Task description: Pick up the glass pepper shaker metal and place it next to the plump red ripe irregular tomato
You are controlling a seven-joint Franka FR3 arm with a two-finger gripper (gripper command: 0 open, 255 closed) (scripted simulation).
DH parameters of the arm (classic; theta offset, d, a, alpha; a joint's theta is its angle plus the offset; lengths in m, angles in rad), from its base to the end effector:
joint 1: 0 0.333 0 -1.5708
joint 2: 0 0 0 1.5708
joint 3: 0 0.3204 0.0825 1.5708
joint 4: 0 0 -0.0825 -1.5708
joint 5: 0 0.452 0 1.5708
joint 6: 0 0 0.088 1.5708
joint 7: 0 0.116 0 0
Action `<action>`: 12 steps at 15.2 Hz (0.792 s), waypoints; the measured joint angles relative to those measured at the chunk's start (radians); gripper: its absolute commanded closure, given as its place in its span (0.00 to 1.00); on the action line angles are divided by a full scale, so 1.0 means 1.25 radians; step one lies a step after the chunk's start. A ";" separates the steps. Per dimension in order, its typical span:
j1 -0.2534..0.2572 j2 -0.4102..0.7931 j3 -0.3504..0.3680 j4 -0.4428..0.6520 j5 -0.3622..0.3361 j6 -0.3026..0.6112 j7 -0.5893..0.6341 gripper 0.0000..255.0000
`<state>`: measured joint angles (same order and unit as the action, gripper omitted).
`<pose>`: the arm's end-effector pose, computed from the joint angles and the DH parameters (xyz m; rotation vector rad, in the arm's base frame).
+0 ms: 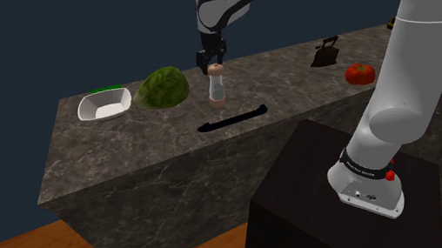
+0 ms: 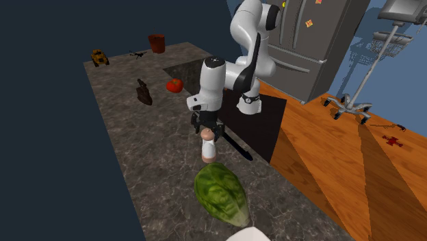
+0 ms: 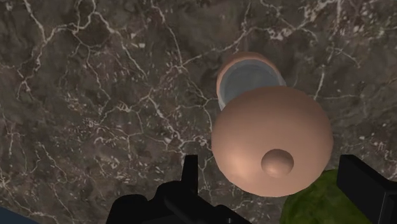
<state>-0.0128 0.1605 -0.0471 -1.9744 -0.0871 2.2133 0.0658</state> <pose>0.6543 -0.0422 0.3557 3.0581 -0.1152 0.1204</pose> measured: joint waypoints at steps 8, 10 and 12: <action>0.000 0.000 0.000 -0.003 0.000 0.004 0.000 1.00; 0.000 0.000 0.000 -0.003 0.000 0.004 0.000 1.00; 0.000 0.000 0.000 -0.003 0.000 0.004 0.000 1.00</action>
<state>-0.0130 0.1607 -0.0473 -1.9779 -0.0873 2.2179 0.0660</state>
